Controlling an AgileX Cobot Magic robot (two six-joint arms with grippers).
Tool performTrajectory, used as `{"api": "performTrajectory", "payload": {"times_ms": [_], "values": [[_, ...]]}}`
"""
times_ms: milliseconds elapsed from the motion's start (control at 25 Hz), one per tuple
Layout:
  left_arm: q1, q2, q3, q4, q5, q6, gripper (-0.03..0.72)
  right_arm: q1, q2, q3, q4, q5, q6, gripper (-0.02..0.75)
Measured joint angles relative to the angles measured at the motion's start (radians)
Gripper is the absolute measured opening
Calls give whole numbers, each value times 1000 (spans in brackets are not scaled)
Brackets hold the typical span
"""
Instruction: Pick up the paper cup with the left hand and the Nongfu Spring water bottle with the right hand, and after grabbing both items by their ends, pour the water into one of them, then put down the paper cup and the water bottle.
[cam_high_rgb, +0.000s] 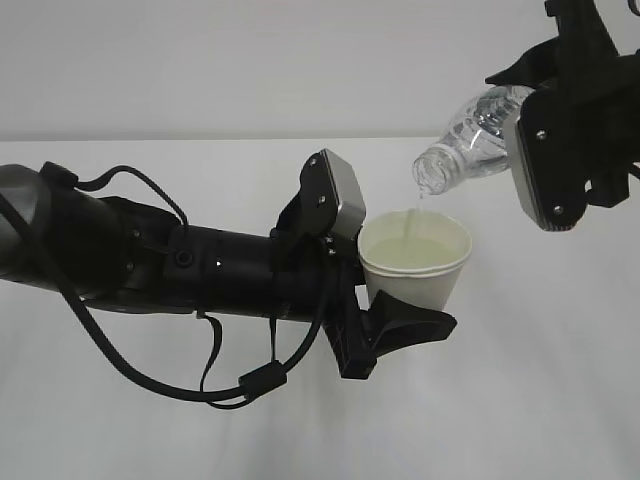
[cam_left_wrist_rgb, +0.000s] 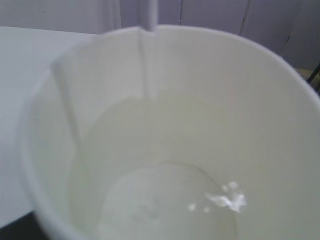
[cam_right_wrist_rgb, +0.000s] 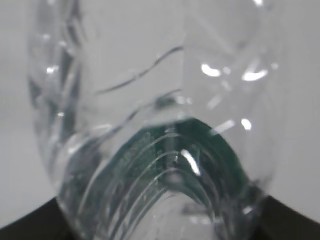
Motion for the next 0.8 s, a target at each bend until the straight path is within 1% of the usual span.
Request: {"api": "performTrajectory", "payload": {"times_ms": [800], "values": [[0,0,0,0,2,0,466,0,0,0,0,2,-13,429]]}}
